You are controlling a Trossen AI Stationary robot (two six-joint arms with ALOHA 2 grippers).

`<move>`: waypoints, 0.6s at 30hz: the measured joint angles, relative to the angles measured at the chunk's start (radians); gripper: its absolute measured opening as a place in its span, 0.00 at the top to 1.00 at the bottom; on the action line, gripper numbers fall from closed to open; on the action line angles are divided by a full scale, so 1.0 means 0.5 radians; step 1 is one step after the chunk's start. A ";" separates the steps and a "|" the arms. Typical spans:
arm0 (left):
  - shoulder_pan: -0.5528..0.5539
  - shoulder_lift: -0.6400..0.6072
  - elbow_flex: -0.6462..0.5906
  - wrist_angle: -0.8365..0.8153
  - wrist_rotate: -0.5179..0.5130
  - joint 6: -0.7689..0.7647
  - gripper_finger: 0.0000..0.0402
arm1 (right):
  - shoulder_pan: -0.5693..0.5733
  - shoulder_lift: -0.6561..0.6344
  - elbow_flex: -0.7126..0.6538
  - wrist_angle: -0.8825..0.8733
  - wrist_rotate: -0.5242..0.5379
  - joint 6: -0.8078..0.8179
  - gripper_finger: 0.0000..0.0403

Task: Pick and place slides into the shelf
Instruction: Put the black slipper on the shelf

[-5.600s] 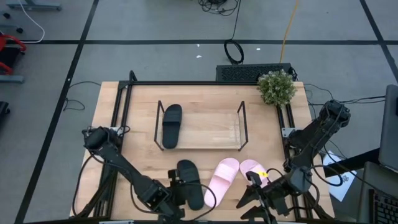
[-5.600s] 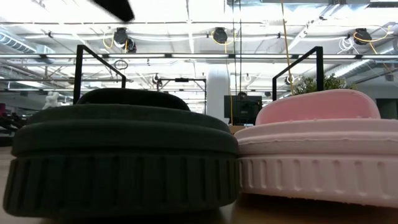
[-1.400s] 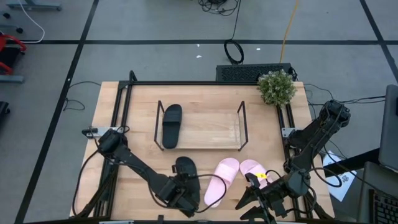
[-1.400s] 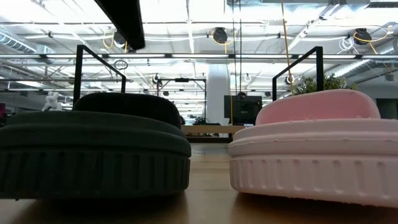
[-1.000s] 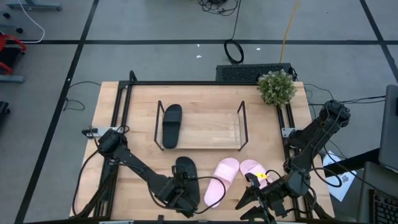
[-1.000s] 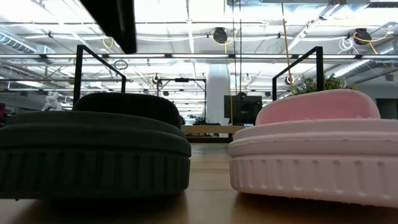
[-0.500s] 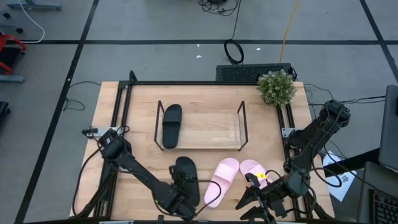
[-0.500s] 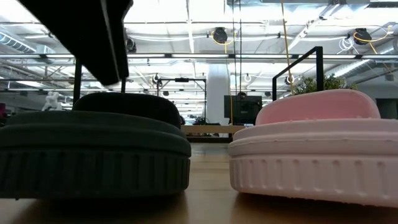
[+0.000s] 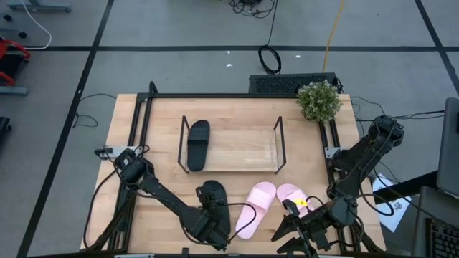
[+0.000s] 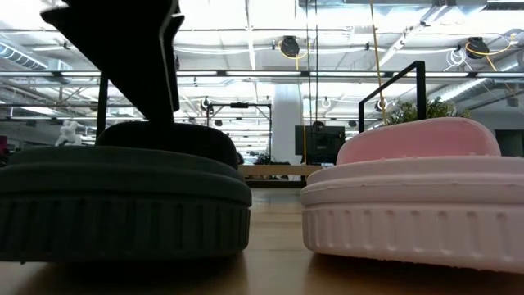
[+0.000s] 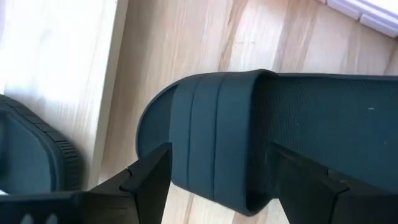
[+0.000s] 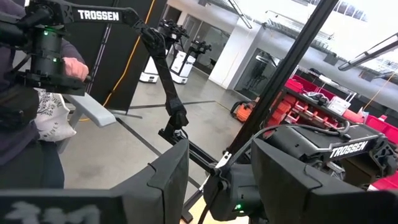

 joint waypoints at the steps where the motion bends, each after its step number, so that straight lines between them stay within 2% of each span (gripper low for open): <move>1: 0.004 0.000 -0.015 0.003 0.000 -0.001 0.36 | 0.003 0.000 0.000 0.000 0.000 0.000 0.59; 7: 0.014 0.001 -0.111 0.002 -0.002 -0.063 0.36 | 0.038 0.000 0.000 0.000 0.001 -0.005 0.59; 11: 0.013 0.001 -0.131 -0.011 -0.082 -0.143 0.36 | 0.054 0.000 0.000 0.000 0.000 -0.017 0.59; 18: 0.014 0.000 -0.144 0.016 -0.111 -0.109 0.36 | 0.051 0.000 0.000 0.000 0.001 -0.018 0.59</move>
